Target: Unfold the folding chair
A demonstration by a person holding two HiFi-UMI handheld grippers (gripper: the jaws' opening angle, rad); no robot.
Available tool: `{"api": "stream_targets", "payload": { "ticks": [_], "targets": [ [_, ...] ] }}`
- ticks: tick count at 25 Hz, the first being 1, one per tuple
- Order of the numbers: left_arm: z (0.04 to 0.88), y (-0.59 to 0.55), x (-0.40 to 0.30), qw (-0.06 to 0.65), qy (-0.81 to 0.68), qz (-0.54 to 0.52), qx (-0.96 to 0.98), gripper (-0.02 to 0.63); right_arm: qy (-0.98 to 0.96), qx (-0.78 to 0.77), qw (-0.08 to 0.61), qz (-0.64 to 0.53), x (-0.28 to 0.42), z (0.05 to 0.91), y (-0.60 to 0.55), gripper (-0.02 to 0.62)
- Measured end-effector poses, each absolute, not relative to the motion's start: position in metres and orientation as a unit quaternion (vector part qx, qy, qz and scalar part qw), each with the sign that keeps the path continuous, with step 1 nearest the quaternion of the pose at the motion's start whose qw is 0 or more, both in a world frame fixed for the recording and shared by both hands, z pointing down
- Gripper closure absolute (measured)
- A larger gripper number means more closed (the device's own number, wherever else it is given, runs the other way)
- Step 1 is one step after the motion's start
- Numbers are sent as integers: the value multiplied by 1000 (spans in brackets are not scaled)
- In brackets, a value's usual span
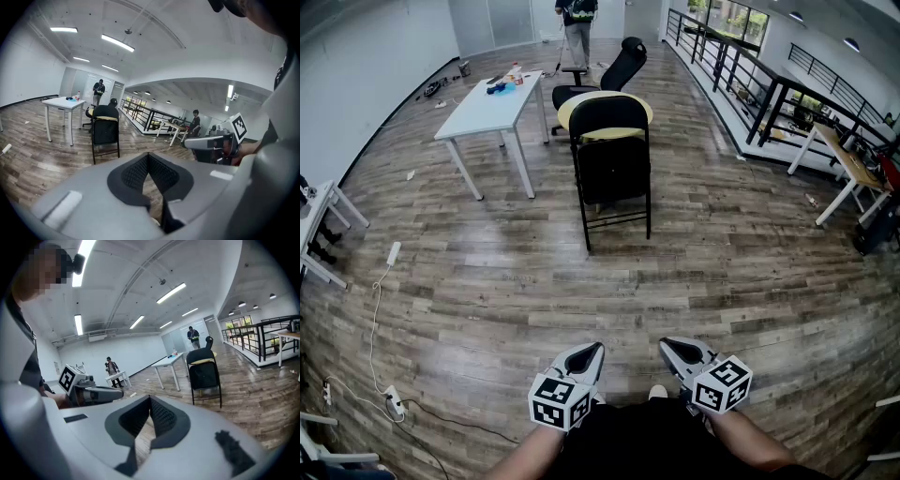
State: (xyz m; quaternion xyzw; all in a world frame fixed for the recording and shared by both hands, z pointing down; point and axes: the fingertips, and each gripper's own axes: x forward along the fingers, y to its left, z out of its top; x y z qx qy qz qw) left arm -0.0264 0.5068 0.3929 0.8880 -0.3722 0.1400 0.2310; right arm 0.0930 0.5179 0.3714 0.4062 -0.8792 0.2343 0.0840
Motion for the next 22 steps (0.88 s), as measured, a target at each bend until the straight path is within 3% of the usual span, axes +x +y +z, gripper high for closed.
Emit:
{"api": "stream_targets", "payload": {
  "ticks": [22],
  "targets": [
    [406,522,-124,242,-397,128,876,598,-887,381,103,238,1,381,524,591]
  ]
}}
